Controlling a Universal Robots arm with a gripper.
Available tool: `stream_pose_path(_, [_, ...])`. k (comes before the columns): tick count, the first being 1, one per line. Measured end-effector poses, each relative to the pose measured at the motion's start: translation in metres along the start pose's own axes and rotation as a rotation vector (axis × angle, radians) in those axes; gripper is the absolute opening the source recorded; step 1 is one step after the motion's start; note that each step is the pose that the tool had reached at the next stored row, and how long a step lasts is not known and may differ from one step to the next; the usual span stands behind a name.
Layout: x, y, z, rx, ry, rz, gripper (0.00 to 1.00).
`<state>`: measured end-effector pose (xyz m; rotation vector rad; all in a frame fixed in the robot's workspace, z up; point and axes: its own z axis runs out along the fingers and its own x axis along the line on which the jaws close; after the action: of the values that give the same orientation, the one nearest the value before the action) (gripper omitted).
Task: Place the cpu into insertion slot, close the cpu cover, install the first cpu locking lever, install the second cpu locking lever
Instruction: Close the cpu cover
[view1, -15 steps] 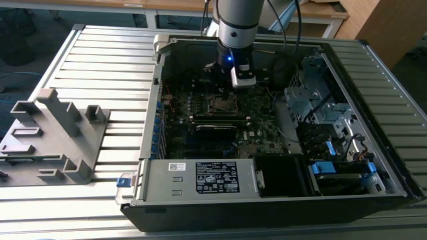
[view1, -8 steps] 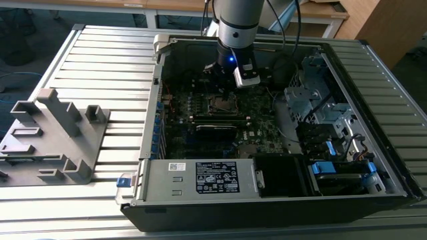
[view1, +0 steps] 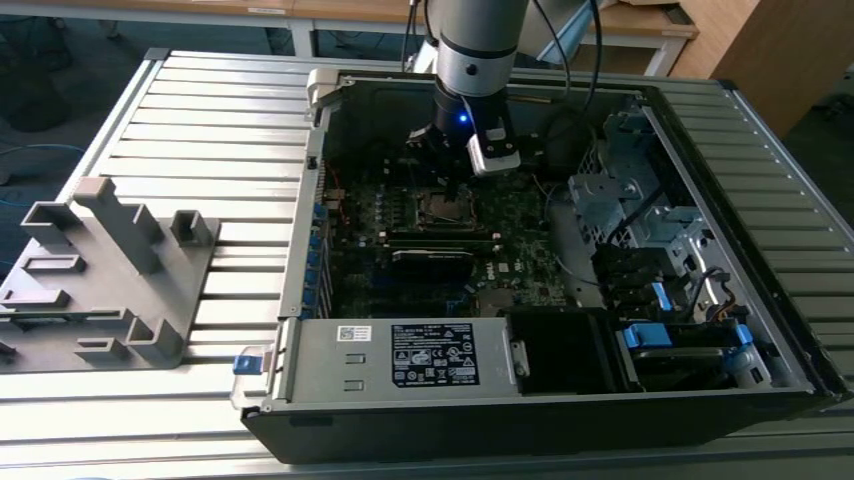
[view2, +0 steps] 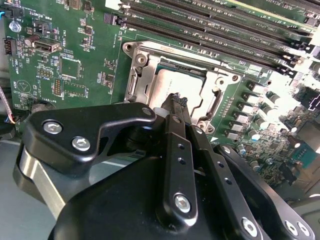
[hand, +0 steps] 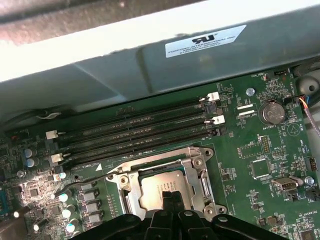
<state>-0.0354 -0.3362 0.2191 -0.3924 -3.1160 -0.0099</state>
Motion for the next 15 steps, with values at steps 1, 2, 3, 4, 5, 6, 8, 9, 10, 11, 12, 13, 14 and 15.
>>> stream_pose_path(1, [0.0,0.0,0.0,0.0,0.0,0.0,0.11])
stream_pose_path(2, [0.0,0.0,0.0,0.0001,0.0,0.0,0.11])
stream_pose_path(3, [0.0,0.0,0.0,0.0,0.0,0.0,0.11])
stream_pose_path(4, [0.0,0.0,0.0,0.0,0.0,0.0,0.11])
stream_pose_path(5, [0.0,0.0,0.0,0.0,0.0,-0.001,0.11])
stream_pose_path(6, [0.0,0.0,0.0,0.0,0.0,-0.002,0.11])
stream_pose_path(8, [0.0,0.0,0.0,0.0,0.0,-0.008,0.11])
stream_pose_path(9, [0.0,0.0,0.0,0.0,0.0001,-0.012,0.11])
stream_pose_path(10, [0.0,0.0,0.0,0.0001,0.0001,-0.017,0.11])
stream_pose_path(11, [0.0,0.0,0.0,-0.0001,0.0002,-0.025,0.11])
stream_pose_path(12, [0.0,0.0,0.0,0.0,0.0003,-0.035,0.11])
stream_pose_path(13, [0.0,0.0,0.0,0.0,0.0003,-0.046,0.11])
stream_pose_path(14, [0.0,0.0,0.0001,-0.0001,0.0004,-0.057,0.11])
stream_pose_path(15, [0.0,0.0,0.0001,-0.0001,0.0004,-0.067,0.11])
